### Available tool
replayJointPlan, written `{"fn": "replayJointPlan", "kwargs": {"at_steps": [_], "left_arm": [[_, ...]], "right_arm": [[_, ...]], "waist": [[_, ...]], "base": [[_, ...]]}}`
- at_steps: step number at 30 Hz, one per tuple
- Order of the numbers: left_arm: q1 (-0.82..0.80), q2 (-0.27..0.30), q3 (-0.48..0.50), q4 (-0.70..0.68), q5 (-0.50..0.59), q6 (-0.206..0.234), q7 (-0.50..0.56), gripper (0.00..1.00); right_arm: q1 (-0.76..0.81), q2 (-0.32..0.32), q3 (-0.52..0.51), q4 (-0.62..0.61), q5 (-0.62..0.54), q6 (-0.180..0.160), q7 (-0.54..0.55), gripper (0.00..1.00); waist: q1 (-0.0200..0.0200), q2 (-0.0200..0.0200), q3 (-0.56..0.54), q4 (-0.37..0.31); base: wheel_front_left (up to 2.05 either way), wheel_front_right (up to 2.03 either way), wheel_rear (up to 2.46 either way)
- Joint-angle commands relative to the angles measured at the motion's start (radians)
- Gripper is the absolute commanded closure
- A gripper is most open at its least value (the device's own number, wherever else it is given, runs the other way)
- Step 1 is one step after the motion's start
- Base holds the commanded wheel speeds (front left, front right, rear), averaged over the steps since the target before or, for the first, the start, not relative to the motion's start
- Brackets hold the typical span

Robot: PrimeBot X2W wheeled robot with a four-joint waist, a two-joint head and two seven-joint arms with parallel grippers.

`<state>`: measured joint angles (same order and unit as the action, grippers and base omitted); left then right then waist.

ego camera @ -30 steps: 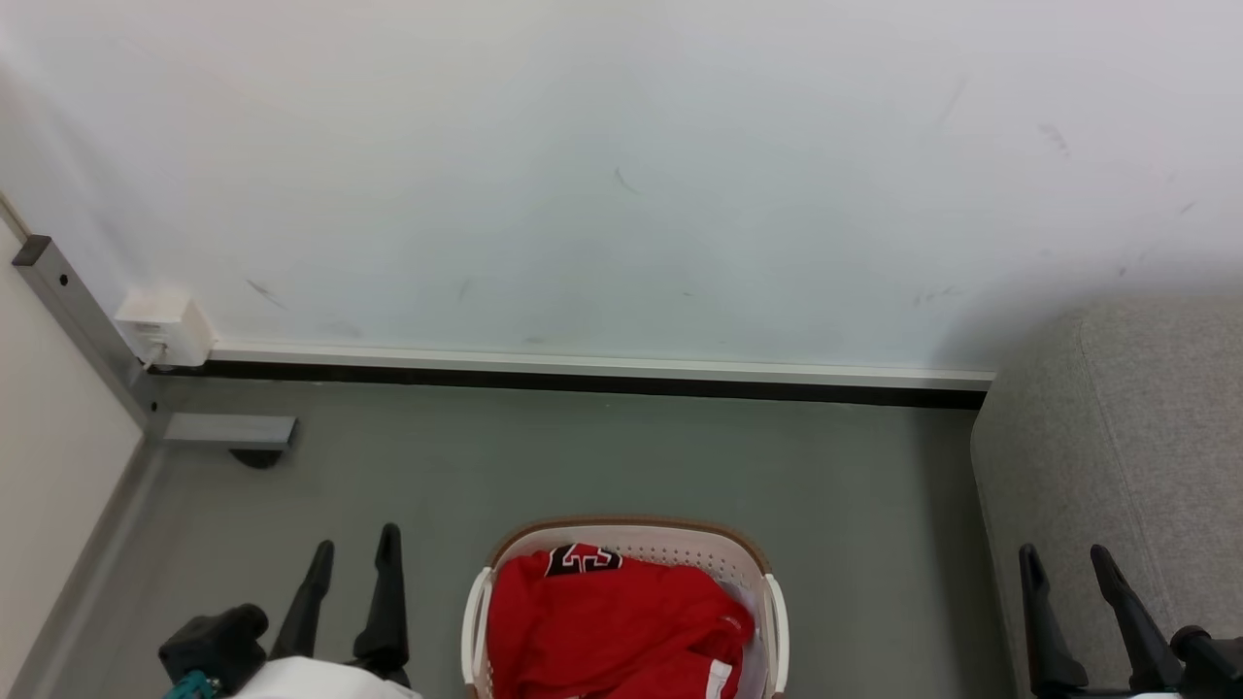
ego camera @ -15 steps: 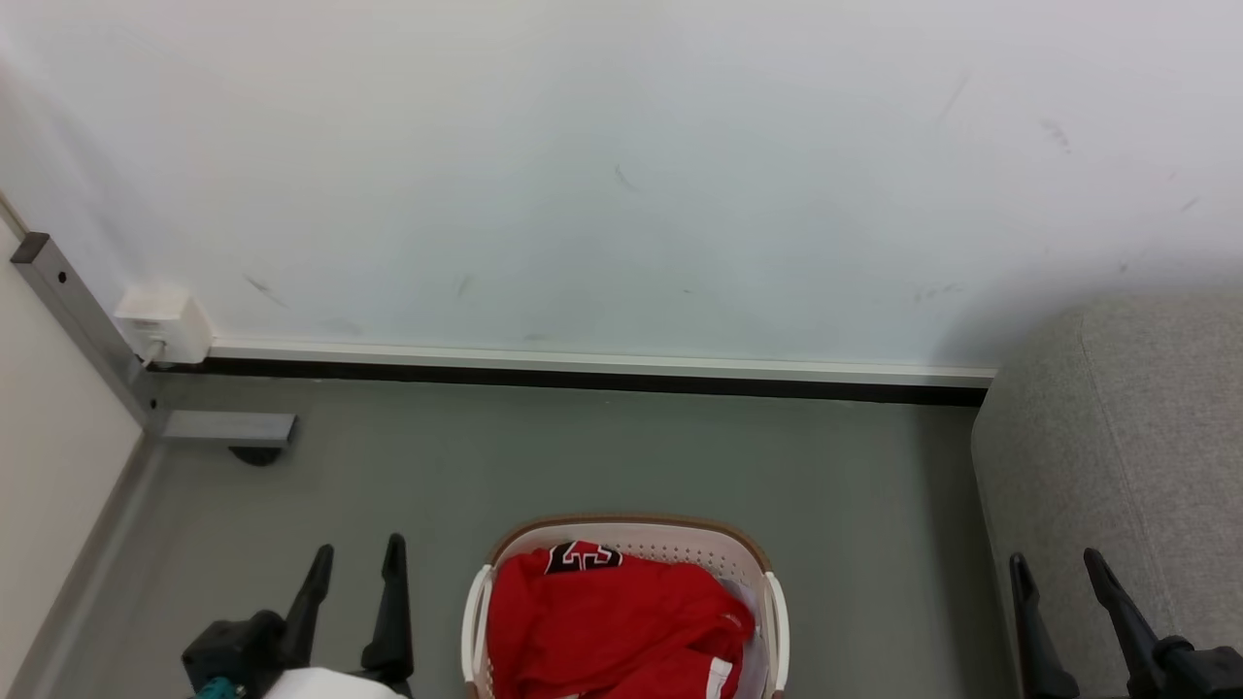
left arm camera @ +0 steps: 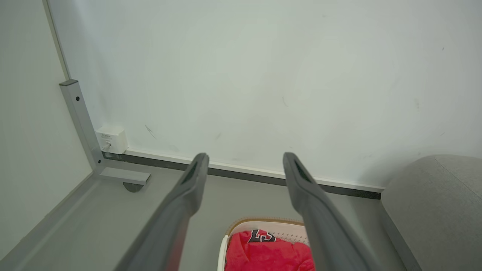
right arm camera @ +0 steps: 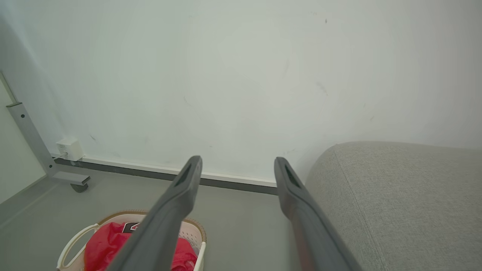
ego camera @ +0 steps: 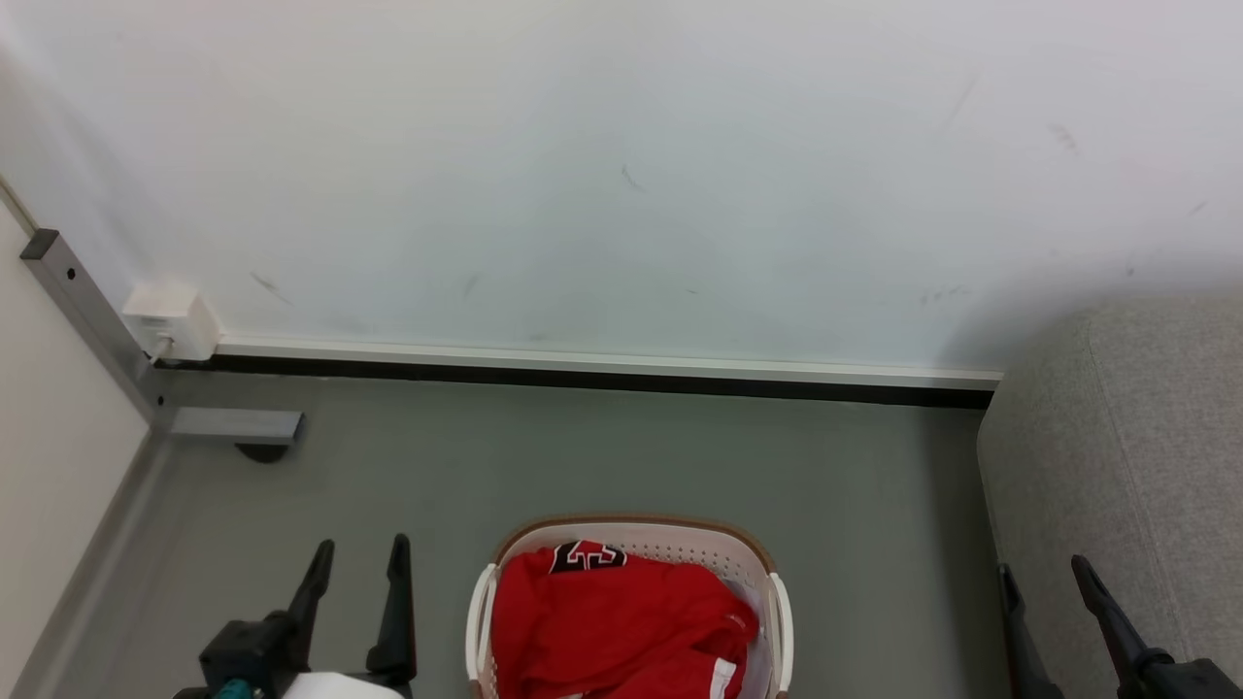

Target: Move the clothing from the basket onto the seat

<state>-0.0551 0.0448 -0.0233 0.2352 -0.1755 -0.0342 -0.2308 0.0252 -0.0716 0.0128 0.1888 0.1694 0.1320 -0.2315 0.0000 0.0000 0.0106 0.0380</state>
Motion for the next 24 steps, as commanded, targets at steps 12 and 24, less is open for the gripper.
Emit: {"fn": "replayJointPlan", "kwargs": {"at_steps": [12,24], "left_arm": [[0.009,0.009,-0.002,-0.002,0.092,0.008,-0.030,0.00],[0.002,0.009,-0.005,0.013,0.065,0.007,-0.034,0.00]], "right_arm": [[0.019,0.002,0.002,-0.005,-0.085,-0.002,-0.029,0.00],[0.023,0.013,-0.013,0.002,-0.055,-0.002,-0.034,0.00]], "waist": [[0.0000,0.0000,0.003,-0.001],[0.0000,0.0000,0.006,-0.003]], "base": [[0.00,0.00,0.00],[0.00,0.00,0.00]]}}
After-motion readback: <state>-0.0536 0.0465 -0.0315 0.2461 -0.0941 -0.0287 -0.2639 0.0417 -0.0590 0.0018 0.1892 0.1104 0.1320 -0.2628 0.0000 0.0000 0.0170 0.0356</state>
